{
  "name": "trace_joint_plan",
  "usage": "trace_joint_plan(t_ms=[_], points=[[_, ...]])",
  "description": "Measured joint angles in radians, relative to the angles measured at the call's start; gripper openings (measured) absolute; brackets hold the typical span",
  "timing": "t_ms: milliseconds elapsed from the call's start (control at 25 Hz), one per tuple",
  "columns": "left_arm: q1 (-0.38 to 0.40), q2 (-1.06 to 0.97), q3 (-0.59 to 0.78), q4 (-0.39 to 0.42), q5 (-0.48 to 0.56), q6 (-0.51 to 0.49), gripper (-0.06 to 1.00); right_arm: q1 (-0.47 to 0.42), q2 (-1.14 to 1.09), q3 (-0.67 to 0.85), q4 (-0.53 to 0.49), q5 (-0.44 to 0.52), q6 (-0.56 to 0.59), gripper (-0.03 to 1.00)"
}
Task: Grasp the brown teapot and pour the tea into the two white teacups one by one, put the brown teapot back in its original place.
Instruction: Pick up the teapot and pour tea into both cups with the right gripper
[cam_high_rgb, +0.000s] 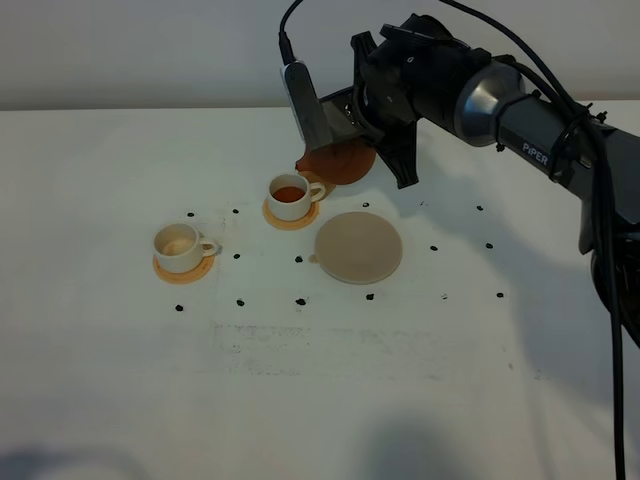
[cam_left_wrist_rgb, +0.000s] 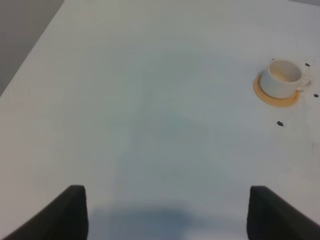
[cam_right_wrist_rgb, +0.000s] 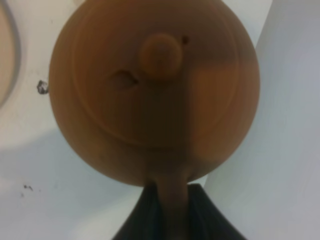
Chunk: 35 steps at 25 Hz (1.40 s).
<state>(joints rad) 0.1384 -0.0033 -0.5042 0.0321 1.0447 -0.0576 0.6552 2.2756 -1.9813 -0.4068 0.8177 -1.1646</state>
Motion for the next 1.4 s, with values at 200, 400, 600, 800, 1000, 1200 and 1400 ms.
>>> trace_joint_plan(t_ms=[200, 400, 600, 800, 1000, 1200, 1400], points=[[0.0, 0.0, 0.0, 0.0, 0.0, 0.0, 0.67, 0.0, 0.0, 0.0, -0.002, -0.001, 0.0, 0.09], [0.0, 0.0, 0.0, 0.0, 0.0, 0.001, 0.67, 0.0, 0.0, 0.0, -0.002, -0.008, 0.0, 0.09], [0.0, 0.0, 0.0, 0.0, 0.0, 0.001, 0.67, 0.0, 0.0, 0.0, -0.011, -0.013, 0.0, 0.09], [0.0, 0.0, 0.0, 0.0, 0.0, 0.001, 0.67, 0.0, 0.0, 0.0, -0.028, -0.014, 0.008, 0.09], [0.0, 0.0, 0.0, 0.0, 0.0, 0.001, 0.67, 0.0, 0.0, 0.0, -0.035, -0.014, 0.01, 0.09], [0.0, 0.0, 0.0, 0.0, 0.0, 0.001, 0.67, 0.0, 0.0, 0.0, -0.039, -0.014, 0.01, 0.09], [0.0, 0.0, 0.0, 0.0, 0.0, 0.001, 0.67, 0.0, 0.0, 0.0, -0.058, -0.014, 0.01, 0.09]])
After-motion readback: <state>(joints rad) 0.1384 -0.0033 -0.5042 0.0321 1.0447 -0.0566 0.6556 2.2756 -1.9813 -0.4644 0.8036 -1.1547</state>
